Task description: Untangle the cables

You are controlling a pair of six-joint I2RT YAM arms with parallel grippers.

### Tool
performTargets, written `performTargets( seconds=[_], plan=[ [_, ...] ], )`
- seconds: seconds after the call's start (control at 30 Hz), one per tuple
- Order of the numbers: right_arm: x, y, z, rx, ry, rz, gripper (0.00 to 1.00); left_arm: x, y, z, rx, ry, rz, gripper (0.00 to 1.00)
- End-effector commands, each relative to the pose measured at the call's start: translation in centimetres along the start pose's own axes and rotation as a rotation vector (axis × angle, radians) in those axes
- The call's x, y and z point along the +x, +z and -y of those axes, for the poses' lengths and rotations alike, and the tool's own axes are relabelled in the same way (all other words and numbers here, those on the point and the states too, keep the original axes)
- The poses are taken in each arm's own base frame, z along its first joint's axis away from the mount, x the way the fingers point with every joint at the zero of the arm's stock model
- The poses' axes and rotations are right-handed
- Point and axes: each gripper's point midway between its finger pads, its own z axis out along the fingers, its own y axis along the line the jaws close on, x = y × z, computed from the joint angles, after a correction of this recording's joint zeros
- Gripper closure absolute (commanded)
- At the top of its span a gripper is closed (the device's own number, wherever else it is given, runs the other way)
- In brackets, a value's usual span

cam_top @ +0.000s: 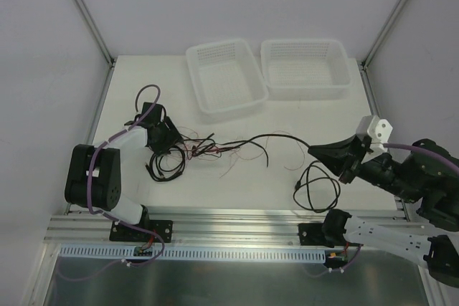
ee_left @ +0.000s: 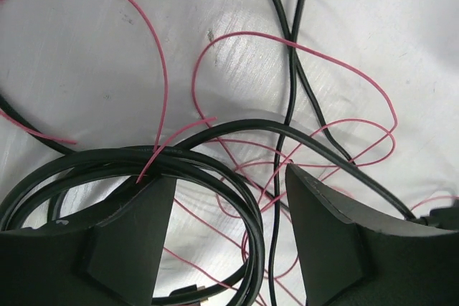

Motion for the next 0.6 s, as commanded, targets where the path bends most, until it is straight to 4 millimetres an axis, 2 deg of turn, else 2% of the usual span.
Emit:
performTargets(
  seconds=[0.0,0.13,0.23,0.33,0.37,0.43,0.47,0.53,0.57],
  plan=[
    [-7.2,-0.8,-1.2,-0.084,-0.032,0.234,0.99,1.8,0.6,-3.2,-0.106,0.007,-0.052,0.36],
    [-10.7,-1.8,1.1,0.038,-0.038,0.362,0.99,2.0,-0.4,-3.0,-0.074,0.005,-0.034,0.35],
    [-13.3,-2.8,1.6,0.063,-0.025,0.470,0.99,2.5,-1.3,-2.3,-0.014,0.011,-0.041,0.31],
    [-12.9,-0.8,1.3,0.049,-0.023,0.406,0.99,3.1,-3.2,-0.9,0.087,0.029,-0.032,0.24],
    [-11.2,1.5,1.0,0.043,-0.029,0.314,0.99,3.2,-3.8,-0.5,0.116,0.041,-0.025,0.23],
    [-8.8,3.7,0.9,0.049,-0.011,0.197,0.99,3.7,-6.1,1.1,0.237,0.080,-0.003,0.18],
    [-6.1,5.3,0.8,0.051,-0.006,0.092,0.99,3.5,-8.0,2.2,0.310,0.110,0.043,0.14],
    [-2.9,7.9,0.1,0.041,0.041,-0.005,0.99,4.8,-9.8,3.5,0.405,0.178,0.052,0.10],
    [-0.2,9.4,-0.4,0.029,0.055,-0.058,0.99,4.9,-11.5,4.3,0.466,0.226,0.100,0.07]
  ],
)
